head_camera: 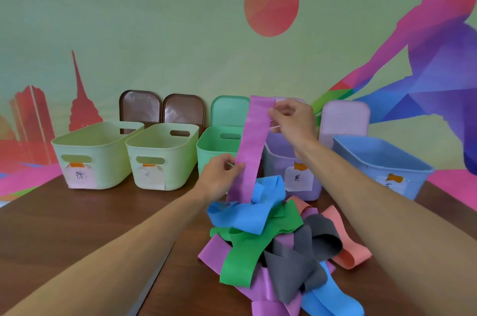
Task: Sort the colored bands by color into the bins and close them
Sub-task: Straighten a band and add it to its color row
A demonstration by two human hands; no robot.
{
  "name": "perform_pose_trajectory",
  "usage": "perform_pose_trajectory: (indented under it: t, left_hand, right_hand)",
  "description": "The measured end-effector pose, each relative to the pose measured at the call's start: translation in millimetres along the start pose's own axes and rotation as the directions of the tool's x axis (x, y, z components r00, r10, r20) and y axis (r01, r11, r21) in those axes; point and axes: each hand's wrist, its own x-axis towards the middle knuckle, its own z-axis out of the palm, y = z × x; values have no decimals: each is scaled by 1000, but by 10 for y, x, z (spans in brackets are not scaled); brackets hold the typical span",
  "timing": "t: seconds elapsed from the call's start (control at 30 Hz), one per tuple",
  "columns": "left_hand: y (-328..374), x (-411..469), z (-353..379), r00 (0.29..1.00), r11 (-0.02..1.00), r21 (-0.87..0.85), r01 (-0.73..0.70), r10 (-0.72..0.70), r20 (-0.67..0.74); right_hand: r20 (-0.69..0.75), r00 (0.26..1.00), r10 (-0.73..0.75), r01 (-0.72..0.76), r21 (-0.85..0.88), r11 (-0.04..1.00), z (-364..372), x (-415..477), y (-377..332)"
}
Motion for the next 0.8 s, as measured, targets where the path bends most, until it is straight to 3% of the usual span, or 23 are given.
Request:
perform_pose_trajectory:
  t: [0.07, 0.17, 0.23, 0.33, 0.6, 0.8]
  left_hand:
    - [10, 4, 23, 999, 996, 79, -50, 51, -15]
    - [77, 13, 18, 987, 988, 48, -149, 152, -53]
    - [48, 28, 21, 985, 978, 120, -170, 163, 61]
    - [-93, -4, 31, 976, 969, 227, -99, 49, 213]
    - [220, -57, -218, 994, 995, -32, -92, 94, 58]
    - [229, -247, -588, 996, 999, 34, -33, 30, 87]
  right_hand:
    - [-21, 1000, 19, -19, -7, 1000, -42, -26, 18]
    - [-67, 997, 48, -39, 128, 991, -103, -22, -29]
    - [-78, 996, 46, -34, 149, 988, -143, -19, -69]
    - [-93, 995, 32, -16, 168, 986, -168, -42, -98]
    - [-116, 984, 132, -88, 325, 941, -155, -115, -149]
    - [-16, 986, 167, -156, 273, 949, 76, -160, -174]
